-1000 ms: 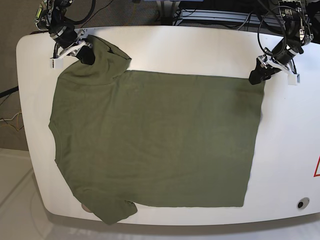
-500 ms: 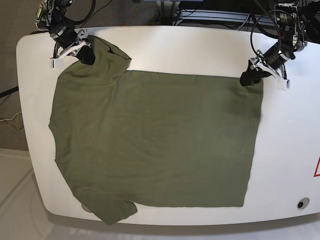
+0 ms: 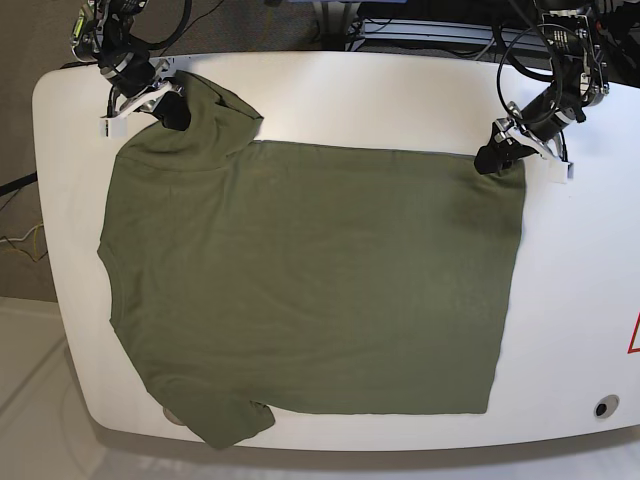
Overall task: Fold the T-shirt properly
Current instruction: 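Lower the left gripper onto the hem corner and close it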
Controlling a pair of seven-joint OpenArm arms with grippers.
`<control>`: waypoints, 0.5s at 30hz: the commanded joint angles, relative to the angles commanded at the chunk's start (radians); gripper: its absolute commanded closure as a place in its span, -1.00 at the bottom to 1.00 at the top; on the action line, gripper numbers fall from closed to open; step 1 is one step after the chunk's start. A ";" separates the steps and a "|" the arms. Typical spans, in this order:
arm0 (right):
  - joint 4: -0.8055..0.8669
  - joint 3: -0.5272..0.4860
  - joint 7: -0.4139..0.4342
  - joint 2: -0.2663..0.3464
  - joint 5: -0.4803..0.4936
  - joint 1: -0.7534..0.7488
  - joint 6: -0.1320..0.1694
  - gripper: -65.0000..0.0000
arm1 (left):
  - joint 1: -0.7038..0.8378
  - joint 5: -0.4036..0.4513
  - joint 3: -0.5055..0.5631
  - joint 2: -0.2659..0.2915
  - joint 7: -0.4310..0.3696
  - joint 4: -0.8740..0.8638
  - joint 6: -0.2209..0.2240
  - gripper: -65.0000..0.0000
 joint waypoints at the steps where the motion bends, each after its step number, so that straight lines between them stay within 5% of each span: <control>1: 0.000 -0.001 0.000 0.000 0.000 0.001 0.000 1.00 | -0.002 0.002 0.000 0.000 0.000 0.001 0.000 0.50; 4: -0.001 -0.001 0.004 -0.001 -0.003 0.002 0.011 1.00 | 0.010 -0.004 0.015 -0.004 -0.021 0.010 -0.008 1.00; 10: 0.000 0.002 0.006 0.000 0.000 0.002 0.011 1.00 | 0.012 -0.010 0.014 -0.011 -0.030 0.012 -0.007 1.00; 14: 0.000 0.003 0.001 0.003 0.000 0.001 0.008 1.00 | 0.015 -0.014 0.023 -0.023 -0.046 0.010 -0.007 0.41; 15: 0.000 0.002 0.000 0.001 0.000 0.001 0.012 1.00 | 0.015 -0.008 0.030 -0.026 -0.074 0.005 -0.008 0.11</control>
